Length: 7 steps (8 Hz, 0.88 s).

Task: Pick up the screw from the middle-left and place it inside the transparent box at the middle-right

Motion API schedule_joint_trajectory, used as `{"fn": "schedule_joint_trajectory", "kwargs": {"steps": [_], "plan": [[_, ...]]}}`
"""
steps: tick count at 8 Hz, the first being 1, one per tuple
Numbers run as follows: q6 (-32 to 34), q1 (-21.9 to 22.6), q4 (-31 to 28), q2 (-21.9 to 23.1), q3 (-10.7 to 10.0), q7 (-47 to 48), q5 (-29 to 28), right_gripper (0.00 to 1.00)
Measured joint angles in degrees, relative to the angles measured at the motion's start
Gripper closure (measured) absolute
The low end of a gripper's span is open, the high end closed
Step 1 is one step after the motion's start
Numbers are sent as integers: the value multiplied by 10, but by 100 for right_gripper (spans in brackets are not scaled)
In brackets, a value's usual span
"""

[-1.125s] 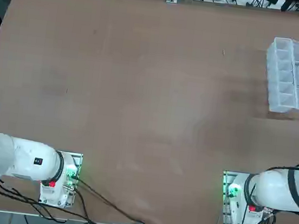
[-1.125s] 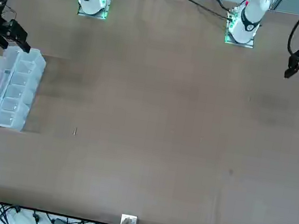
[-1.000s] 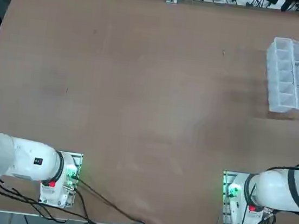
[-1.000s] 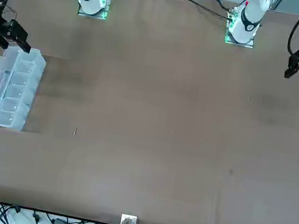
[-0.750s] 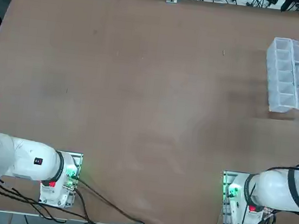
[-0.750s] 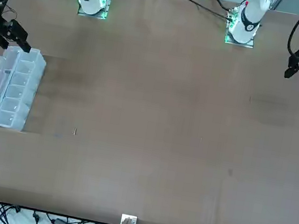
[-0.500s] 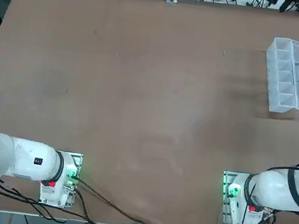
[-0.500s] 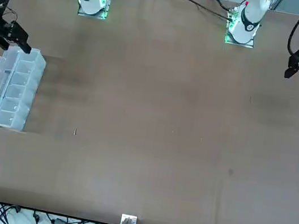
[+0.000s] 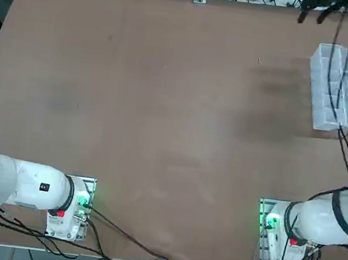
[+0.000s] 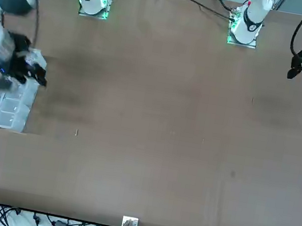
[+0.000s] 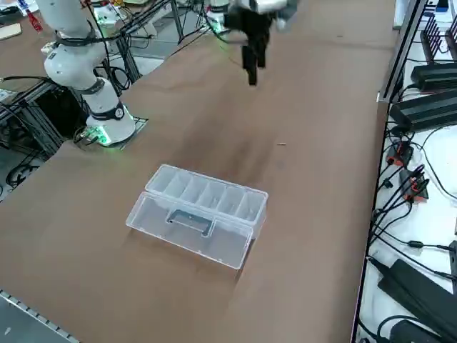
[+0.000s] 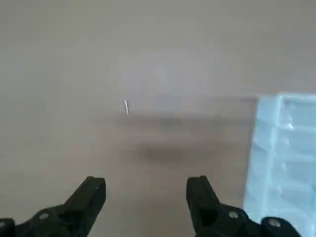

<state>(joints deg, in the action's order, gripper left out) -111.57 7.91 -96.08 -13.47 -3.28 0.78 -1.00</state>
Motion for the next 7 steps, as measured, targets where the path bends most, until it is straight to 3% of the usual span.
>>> {"fn": "schedule_joint_trajectory", "kwargs": {"steps": [3,7], "plan": [[-137,29,-11,-98,1,4,0,0],[-176,41,36,-199,1,14,0,3]]}}
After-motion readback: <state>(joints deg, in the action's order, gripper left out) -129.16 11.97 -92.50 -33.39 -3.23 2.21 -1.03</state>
